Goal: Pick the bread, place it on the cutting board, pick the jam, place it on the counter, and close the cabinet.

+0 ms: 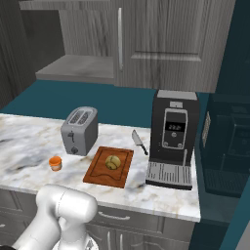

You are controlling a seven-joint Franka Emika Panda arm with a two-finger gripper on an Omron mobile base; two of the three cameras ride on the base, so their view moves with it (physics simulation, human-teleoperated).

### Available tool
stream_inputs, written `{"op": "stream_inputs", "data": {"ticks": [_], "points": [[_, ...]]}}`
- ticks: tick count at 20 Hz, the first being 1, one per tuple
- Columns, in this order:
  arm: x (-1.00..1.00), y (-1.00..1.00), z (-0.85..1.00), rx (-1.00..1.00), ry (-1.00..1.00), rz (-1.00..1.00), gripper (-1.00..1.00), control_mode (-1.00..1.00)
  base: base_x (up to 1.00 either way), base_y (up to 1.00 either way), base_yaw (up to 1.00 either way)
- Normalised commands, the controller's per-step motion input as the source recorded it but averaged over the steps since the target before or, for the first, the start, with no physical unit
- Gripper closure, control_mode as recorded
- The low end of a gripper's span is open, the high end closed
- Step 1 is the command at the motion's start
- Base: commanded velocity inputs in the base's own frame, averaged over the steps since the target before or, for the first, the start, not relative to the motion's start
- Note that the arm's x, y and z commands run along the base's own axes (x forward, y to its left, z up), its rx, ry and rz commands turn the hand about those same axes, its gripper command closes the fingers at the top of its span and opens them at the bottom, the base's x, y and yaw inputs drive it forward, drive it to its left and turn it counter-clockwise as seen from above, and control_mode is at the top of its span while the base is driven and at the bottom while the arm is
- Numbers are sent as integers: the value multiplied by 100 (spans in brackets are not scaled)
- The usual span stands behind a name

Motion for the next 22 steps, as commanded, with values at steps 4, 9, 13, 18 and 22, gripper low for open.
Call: {"op": "stream_inputs", "data": {"ticks": [4, 9, 13, 18, 22], "points": [[29, 4, -17, 0, -3, -11, -100, -100, 0, 0, 0], [36, 7, -15, 0, -6, -11, -100, -100, 0, 0, 0], [44, 3, -2, 0, -10, -11, -100, -100, 0, 0, 0], [41, 3, 0, 0, -11, -11, -100, -100, 0, 0, 0], [37, 1, 0, 0, -9, -12, -100, -100, 0, 0, 0]]}}
